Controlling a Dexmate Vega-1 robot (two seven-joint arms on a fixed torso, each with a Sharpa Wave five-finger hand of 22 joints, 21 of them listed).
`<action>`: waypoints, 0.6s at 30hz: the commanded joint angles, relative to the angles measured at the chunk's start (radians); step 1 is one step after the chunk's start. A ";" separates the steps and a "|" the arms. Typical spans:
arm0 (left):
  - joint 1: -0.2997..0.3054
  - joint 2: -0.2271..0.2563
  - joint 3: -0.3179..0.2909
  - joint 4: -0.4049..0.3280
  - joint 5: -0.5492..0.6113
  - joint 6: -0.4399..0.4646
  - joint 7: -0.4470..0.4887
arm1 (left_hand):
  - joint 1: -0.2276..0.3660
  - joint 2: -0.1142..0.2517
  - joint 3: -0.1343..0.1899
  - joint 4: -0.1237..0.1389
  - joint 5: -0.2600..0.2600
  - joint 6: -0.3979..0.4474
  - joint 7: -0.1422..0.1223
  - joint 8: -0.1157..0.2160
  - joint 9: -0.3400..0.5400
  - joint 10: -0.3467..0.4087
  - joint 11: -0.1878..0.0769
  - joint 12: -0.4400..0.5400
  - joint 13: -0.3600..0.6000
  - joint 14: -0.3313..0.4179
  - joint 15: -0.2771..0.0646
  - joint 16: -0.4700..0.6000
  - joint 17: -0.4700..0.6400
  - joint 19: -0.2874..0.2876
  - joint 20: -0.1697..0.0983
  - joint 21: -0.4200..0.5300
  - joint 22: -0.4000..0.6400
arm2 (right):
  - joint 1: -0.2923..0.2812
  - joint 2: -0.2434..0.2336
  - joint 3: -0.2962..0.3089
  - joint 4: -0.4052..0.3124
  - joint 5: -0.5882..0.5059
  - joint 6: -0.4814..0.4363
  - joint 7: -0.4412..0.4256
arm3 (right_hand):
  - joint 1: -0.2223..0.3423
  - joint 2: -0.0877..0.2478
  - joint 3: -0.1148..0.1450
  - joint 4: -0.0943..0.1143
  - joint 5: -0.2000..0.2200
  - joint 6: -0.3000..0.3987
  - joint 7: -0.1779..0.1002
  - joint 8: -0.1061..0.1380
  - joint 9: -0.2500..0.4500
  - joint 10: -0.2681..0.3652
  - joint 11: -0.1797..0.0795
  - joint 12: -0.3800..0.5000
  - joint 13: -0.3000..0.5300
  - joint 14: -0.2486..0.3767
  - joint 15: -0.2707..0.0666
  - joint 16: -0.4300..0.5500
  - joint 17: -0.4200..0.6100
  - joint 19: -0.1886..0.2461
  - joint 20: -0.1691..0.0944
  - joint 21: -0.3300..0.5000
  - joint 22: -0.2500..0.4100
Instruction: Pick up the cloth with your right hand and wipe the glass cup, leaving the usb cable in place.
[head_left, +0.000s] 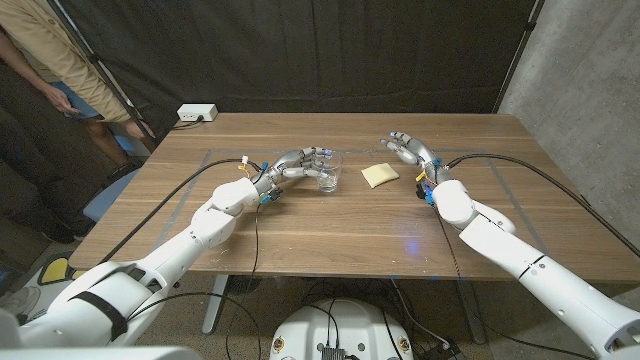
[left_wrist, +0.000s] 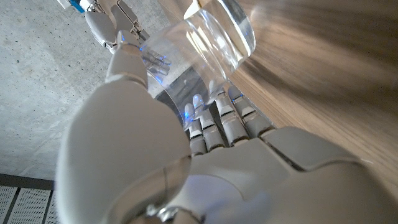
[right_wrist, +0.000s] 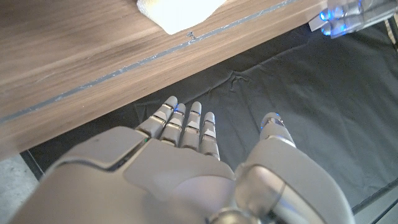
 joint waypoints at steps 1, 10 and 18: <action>0.001 0.007 -0.006 -0.009 -0.005 0.002 -0.001 | 0.079 0.115 0.042 0.033 0.005 0.156 -0.056 0.073 0.002 0.092 -0.079 0.006 0.007 0.012 -0.155 -0.003 0.007 0.006 -0.006 0.008 0.003 | 0.087 -0.084 -0.157 -0.046 -0.122 -0.129 -0.027 | 0.017 -0.002 -0.001 -0.005 0.001 0.015 0.000 0.002 0.003 0.008 -0.002 -0.004 0.006 0.005 -0.005 0.001 0.005 0.004 0.005 0.001 0.003; 0.009 0.014 -0.011 -0.024 -0.013 0.001 -0.001 | 0.079 0.117 0.045 0.034 0.008 0.178 -0.063 0.092 0.000 0.113 -0.083 0.015 0.015 0.038 -0.163 -0.001 0.015 0.006 -0.006 0.016 0.004 | 0.174 -0.113 -0.290 -0.052 -0.216 -0.229 0.003 | 0.024 -0.003 0.000 -0.007 0.001 0.018 -0.002 0.002 0.003 0.015 -0.007 -0.003 0.006 0.009 -0.008 0.000 0.005 0.009 0.003 0.002 0.003; 0.011 0.014 -0.013 -0.025 -0.013 -0.003 0.003 | 0.086 0.122 0.052 0.031 0.011 0.196 -0.063 0.110 0.000 0.125 -0.087 0.021 0.021 0.054 -0.170 -0.003 0.021 0.005 -0.008 0.022 0.003 | 0.233 -0.130 -0.382 -0.059 -0.278 -0.289 0.021 | 0.033 -0.002 0.002 -0.010 0.002 0.023 -0.003 0.002 0.003 0.023 -0.011 -0.003 0.006 0.016 -0.014 0.001 0.005 0.015 0.001 0.004 0.003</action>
